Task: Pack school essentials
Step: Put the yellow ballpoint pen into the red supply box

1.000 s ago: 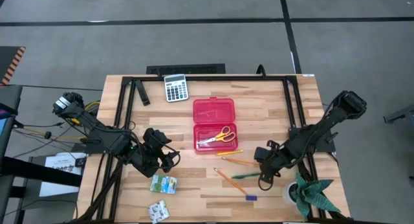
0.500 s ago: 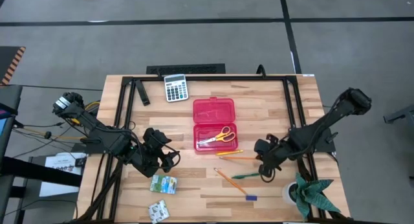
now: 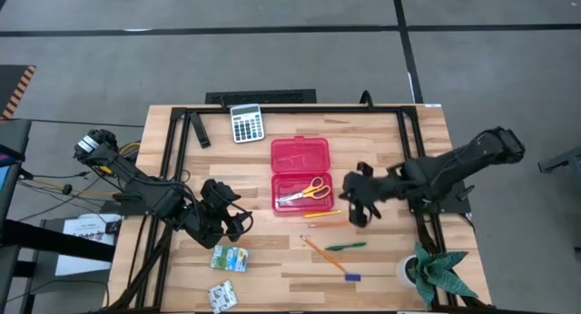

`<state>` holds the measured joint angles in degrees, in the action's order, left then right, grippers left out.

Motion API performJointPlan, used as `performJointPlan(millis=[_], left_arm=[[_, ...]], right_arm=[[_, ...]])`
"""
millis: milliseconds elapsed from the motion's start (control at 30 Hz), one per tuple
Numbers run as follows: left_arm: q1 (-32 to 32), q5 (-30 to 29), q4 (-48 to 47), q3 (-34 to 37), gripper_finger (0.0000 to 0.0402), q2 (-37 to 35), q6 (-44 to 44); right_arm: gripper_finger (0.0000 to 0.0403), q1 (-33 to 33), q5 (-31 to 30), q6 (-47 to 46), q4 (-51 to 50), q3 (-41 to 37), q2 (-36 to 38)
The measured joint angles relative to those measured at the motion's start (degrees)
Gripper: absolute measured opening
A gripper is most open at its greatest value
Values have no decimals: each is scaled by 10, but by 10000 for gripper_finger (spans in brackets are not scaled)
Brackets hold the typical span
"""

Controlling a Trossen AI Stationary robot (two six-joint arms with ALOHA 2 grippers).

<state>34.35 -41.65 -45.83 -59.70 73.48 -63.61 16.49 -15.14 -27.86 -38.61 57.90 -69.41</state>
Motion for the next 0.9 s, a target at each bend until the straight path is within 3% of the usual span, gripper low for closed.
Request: performJointPlan(millis=[200, 300, 400, 667, 900], left_arm=[[0, 5, 0, 0, 297, 0, -1], [0, 5, 0, 0, 297, 0, -3], [0, 2, 0, 0, 297, 0, -3], [0, -8, 2, 0, 297, 0, -3], [-11, -19, 3, 0, 297, 0, -8]], right_arm=[[0, -67, 35, 42, -23, 5, 2], [17, -61, 94, 43, -79, 4, 5], [57, -30, 107, 23, -102, -24, 5], [170, 73, 45, -74, 183, -214, 78], [194, 68, 30, -28, 351, -315, 22]])
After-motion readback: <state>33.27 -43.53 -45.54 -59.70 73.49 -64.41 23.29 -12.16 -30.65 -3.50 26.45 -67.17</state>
